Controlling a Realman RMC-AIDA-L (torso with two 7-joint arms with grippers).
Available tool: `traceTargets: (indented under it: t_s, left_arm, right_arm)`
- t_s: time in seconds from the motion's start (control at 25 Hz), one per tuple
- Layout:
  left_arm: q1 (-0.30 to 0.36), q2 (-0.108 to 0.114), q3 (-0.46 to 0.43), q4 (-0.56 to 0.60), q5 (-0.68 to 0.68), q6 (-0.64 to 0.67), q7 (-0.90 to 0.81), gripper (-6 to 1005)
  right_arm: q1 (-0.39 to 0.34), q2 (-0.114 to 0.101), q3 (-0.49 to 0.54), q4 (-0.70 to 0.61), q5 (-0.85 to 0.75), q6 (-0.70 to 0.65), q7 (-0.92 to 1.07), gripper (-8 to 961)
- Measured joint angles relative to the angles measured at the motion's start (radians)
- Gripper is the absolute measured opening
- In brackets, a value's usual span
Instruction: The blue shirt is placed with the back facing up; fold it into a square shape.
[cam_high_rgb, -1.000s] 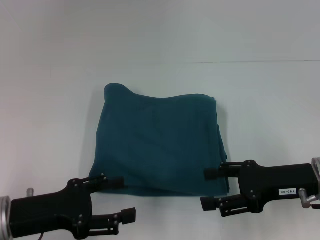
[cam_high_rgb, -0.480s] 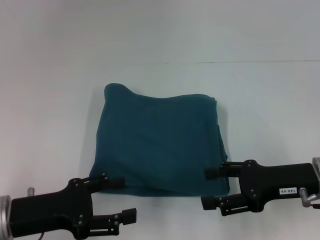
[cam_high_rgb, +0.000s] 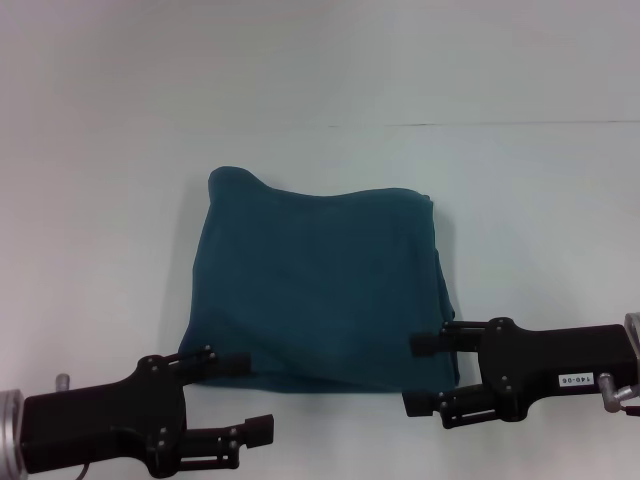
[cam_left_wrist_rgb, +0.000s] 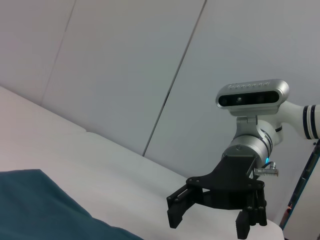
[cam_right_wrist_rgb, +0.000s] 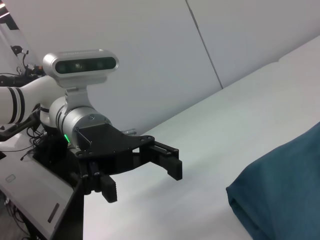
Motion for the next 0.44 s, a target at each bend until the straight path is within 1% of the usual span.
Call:
traceTargets:
  t_s: [0.44]
  left_arm:
    - [0.0, 0.0, 0.0, -0.001, 0.0, -0.003, 0.0, 874]
  right_arm:
    - [0.003, 0.0, 0.001, 0.0, 0.0, 0.0, 0.001, 915]
